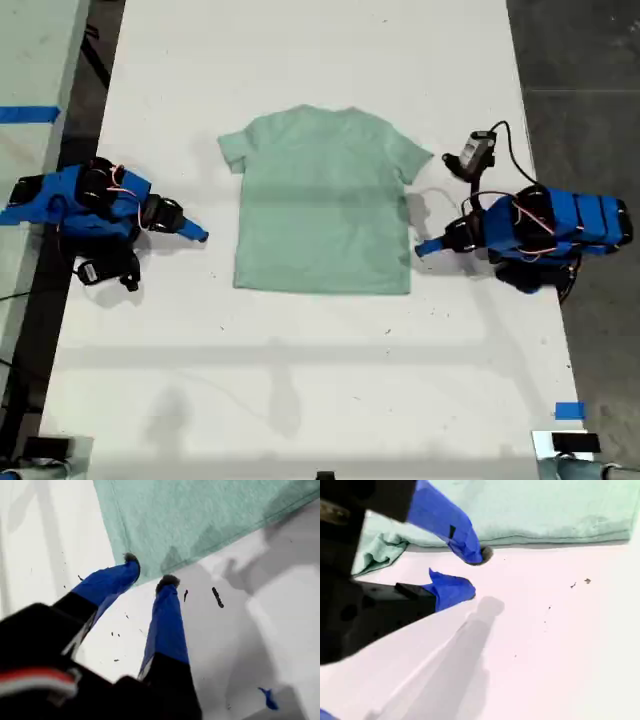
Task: Fold tshirt
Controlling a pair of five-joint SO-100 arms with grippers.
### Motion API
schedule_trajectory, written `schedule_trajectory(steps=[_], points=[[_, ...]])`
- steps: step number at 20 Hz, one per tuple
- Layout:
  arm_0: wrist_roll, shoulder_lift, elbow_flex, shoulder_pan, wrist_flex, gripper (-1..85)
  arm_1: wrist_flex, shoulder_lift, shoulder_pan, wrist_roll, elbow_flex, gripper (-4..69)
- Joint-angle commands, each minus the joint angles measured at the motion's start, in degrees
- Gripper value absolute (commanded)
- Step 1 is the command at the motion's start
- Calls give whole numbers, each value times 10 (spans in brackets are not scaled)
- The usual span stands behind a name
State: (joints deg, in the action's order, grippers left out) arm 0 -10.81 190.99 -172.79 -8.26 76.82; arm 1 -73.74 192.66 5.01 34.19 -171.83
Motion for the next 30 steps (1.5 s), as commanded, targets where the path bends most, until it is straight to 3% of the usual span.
schedule_trajectory(steps=[1, 11, 13, 15, 17, 19, 21, 24, 30], points=[[93, -2, -2, 200, 12, 1, 59, 3, 97, -602, -7, -11], [93, -2, -1, 206, 27, 1, 47, 3, 108, -607, -7, -11], [86, -2, -1, 203, 52, 1, 42, 3, 114, -535, -6, -11], [86, -2, 18, 188, 53, 1, 35, 3, 108, -521, 1, -11], [105, -2, 7, 169, 19, 1, 54, 3, 85, -451, 19, -10], [113, -7, 11, 161, -28, 1, 77, 3, 72, -445, 25, -9], [108, -68, 61, 178, -36, 0, 69, -33, 76, -417, 62, -9], [54, -241, 176, 214, -70, 0, 58, -235, 111, -344, 215, -9], [-105, -535, 463, 345, -40, 0, -39, -509, 281, -140, 488, -9]])
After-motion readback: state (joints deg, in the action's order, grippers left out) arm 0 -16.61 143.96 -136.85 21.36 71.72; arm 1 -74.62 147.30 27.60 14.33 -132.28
